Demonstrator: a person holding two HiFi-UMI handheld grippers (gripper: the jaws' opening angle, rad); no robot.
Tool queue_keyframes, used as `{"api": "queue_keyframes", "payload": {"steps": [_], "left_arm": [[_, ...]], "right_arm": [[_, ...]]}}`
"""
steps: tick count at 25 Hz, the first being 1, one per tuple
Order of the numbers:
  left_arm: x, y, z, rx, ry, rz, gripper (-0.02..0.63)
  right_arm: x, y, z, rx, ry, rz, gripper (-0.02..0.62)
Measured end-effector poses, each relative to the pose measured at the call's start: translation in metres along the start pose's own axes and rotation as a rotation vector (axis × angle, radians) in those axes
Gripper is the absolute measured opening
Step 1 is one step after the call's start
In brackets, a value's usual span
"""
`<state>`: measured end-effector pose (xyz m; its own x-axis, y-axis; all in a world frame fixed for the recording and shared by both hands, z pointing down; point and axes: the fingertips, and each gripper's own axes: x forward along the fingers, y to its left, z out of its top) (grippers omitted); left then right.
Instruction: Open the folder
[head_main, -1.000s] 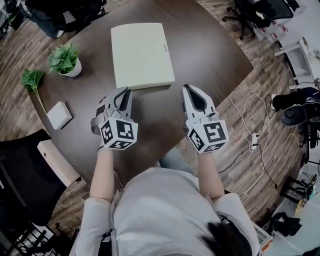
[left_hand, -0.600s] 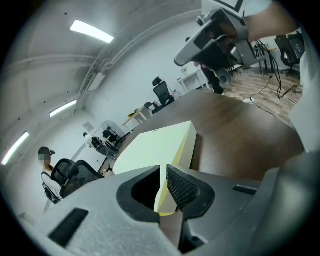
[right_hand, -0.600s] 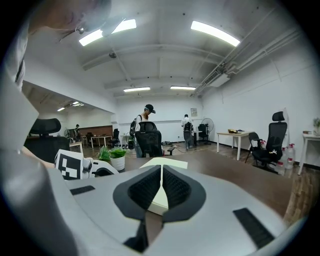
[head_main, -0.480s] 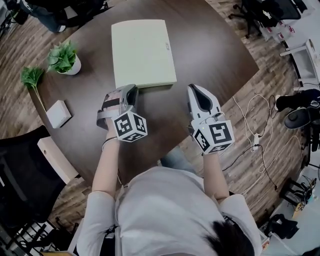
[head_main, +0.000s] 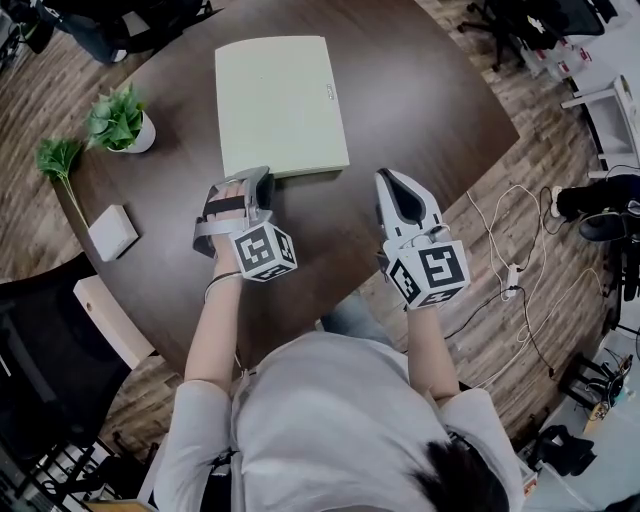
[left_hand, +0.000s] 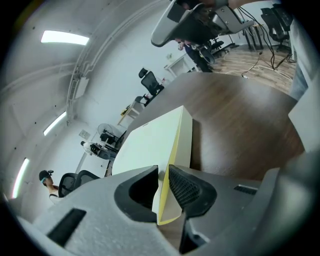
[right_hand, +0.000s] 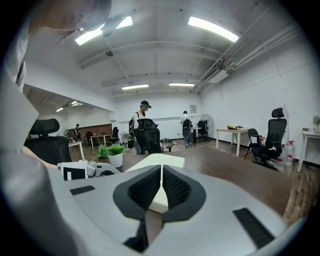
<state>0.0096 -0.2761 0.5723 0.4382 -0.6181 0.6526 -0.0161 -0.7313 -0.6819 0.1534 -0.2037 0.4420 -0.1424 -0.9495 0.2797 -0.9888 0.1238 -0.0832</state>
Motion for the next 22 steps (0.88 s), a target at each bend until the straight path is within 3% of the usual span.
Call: {"api": "queue_keyframes", "payload": {"steps": [15, 22], "left_arm": [[0.001, 0.010, 0.003, 0.058, 0.021, 0.101, 0.105], [0.001, 0.017, 0.003, 0.055, 0.029, 0.138, 0.107]], "right_arm": [[0.005, -0.007, -0.001, 0.010, 0.008, 0.008, 0.015], [0.004, -0.009, -0.001, 0.009, 0.010, 0.008, 0.015]]}}
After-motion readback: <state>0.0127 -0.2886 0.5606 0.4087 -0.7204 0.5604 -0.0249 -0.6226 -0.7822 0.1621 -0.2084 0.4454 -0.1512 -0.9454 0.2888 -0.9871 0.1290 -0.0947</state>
